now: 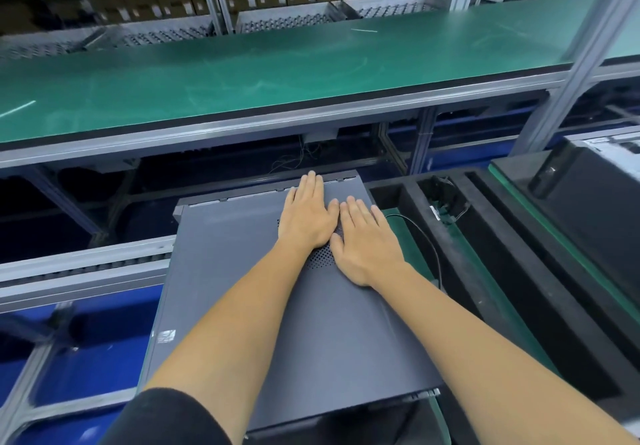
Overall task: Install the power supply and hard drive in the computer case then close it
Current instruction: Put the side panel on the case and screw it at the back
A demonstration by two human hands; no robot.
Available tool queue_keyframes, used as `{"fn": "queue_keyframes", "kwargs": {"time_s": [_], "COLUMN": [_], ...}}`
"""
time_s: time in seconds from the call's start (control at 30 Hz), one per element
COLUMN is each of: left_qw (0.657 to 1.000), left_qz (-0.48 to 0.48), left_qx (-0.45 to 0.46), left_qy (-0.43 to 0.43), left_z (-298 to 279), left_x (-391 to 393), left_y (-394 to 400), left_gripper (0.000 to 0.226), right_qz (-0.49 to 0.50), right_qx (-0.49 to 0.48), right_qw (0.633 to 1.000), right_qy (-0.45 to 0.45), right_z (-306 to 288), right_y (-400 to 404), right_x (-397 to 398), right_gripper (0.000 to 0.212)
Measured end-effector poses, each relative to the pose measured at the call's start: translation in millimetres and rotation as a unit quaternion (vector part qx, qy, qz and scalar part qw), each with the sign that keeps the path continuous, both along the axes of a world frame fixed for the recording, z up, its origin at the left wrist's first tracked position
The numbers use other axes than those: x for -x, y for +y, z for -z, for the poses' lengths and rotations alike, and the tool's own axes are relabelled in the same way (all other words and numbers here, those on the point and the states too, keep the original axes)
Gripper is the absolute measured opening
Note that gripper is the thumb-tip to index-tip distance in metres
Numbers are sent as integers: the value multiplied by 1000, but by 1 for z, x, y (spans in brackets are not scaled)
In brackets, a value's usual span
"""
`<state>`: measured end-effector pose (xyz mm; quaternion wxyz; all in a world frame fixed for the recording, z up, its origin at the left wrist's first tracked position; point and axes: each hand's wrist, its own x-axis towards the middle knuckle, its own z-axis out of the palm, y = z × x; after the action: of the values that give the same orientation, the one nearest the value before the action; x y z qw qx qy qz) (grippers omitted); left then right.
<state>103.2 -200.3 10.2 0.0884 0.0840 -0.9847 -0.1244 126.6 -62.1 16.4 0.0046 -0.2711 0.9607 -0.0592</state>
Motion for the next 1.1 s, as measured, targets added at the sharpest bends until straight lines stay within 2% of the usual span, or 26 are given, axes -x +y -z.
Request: {"fn": "queue_keyframes", "kwargs": {"time_s": [0.13,0.37,0.47,0.53,0.67,0.93,1.1], "left_qw": [1000,1000,1000,1000,999,991,986], "left_qz": [-5,-4,-9,-9,-30,-133,-165], "left_qx": [12,6,18,6,8,-3,18], "left_qy": [-23,0,24,21,15,18,34], "left_z": [0,0,-6,-7,-8,-13,-16], "left_x": [8,10,-3,-22,-83,-199,-239], "left_y": [-3,-3,-1,-3,-14,-12,-4], "left_gripper": [66,58,43,42,40,41,38], "right_qz": [11,21,53,70,85,73,66], "right_qx": [-12,25,46,60,67,65,68], "right_qw": [1000,999,995,990,990,994,992], "right_qy": [14,8,72,107,87,-54,-89], "right_z": [2,5,1,-4,-7,-2,-3], "right_y": [-4,-6,-6,-4,8,55,79], "right_x": [6,8,5,-1,-25,-85,-109], "right_gripper": [66,66,49,34,26,58,63]}}
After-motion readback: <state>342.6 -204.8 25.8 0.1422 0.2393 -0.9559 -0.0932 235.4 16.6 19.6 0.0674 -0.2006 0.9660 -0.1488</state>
